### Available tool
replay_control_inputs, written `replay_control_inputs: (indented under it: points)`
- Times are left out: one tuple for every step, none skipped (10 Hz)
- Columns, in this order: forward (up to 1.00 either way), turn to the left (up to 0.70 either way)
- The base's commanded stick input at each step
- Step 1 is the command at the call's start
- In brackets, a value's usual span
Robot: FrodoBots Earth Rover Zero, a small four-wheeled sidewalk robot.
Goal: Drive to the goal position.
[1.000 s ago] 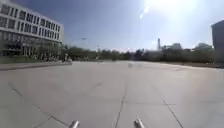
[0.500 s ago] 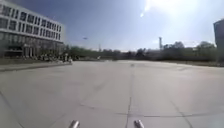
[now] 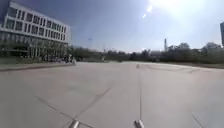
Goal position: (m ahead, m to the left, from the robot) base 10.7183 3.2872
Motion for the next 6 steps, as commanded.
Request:
replay_control_inputs:
  points:
    - [0.7, 0.0]
    - [0.7, 0.0]
    - [0.7, 0.0]
    - [0.7, 0.0]
    - [0.7, 0.0]
    - [0.7, 0.0]
